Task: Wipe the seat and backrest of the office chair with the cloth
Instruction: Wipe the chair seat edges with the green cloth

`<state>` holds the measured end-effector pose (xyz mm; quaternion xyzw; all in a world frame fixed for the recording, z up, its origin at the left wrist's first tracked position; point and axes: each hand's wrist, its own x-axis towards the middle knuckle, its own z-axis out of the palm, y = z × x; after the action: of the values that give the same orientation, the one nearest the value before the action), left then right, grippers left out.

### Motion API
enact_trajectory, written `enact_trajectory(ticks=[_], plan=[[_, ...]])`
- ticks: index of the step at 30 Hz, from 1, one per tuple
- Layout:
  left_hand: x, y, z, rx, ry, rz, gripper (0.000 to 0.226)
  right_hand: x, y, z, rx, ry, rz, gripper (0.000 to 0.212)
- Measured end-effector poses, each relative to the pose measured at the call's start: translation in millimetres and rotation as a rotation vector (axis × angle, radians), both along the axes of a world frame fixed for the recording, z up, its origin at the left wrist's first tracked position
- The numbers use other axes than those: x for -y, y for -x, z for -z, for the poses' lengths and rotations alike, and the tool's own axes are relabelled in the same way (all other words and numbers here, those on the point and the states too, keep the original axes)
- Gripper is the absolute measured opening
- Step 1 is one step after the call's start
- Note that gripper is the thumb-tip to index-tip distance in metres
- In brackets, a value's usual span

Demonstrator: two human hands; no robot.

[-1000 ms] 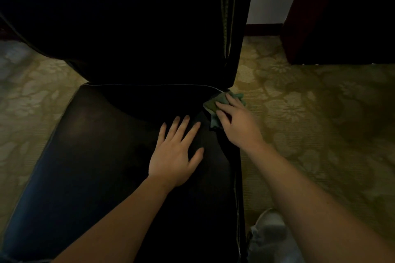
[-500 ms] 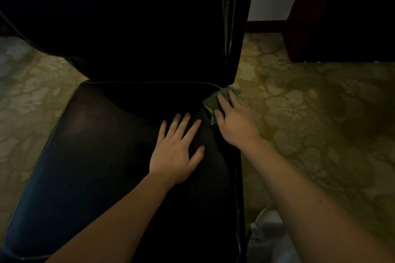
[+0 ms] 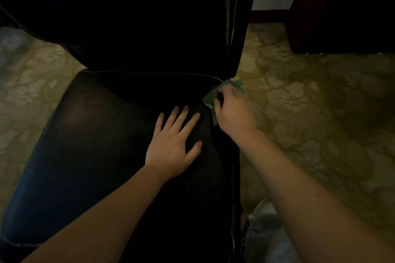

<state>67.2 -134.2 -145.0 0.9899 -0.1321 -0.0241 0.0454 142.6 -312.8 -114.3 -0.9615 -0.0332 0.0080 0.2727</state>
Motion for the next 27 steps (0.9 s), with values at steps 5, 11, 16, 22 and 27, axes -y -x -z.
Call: enact_trajectory(ticks=[5,11,16,22,27], plan=[[0,0,1,0.001,-0.008,-0.001,0.073,3,-2,-7,-0.084,0.070,-0.110,0.063],[1,0,3,0.020,-0.017,-0.001,0.076,9,-1,-4,-0.087,0.128,-0.142,0.058],[1,0,4,0.018,-0.026,-0.005,0.076,4,-10,0,-0.107,0.141,-0.128,0.061],[1,-1,2,0.018,-0.023,-0.009,0.076,-5,10,-3,-0.092,0.248,-0.117,0.058],[0,1,2,0.017,-0.018,0.017,0.076,-1,12,2,-0.125,0.227,-0.127,0.063]])
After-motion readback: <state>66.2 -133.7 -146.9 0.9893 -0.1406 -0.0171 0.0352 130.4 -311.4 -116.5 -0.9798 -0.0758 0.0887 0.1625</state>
